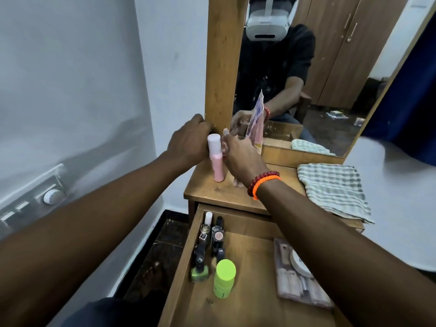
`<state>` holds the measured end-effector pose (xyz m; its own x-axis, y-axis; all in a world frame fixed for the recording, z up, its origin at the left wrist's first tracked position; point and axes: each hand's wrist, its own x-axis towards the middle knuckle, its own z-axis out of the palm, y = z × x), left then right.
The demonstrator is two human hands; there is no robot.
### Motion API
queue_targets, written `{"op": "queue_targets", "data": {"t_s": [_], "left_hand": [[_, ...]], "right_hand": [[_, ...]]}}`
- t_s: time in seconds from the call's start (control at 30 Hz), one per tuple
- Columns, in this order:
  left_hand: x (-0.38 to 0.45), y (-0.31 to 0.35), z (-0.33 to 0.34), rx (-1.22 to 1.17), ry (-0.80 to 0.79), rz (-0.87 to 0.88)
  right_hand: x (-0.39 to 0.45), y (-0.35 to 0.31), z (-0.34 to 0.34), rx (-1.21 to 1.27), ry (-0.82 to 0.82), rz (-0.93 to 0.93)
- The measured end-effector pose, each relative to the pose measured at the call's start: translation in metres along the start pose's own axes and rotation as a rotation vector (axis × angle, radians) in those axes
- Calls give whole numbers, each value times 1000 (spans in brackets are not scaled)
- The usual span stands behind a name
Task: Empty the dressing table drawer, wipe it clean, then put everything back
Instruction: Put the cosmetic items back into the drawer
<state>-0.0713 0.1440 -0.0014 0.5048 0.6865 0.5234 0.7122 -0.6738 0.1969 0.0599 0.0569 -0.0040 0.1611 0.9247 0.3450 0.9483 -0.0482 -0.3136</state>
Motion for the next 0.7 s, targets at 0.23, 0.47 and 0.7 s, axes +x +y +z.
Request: {"op": "queue_targets", "data": {"t_s": [0.23,0.47,0.7], "left_hand": [[-3,-3,13,-114,89,-52],[-8,0,0,-268,121,-137],[-31,4,-28,-350,217,-271]], "right_hand": [[-1,14,15,46,154,-43],[-8,12,12,57,235,-62],[-45,14,-15,104,243,-139]]}}
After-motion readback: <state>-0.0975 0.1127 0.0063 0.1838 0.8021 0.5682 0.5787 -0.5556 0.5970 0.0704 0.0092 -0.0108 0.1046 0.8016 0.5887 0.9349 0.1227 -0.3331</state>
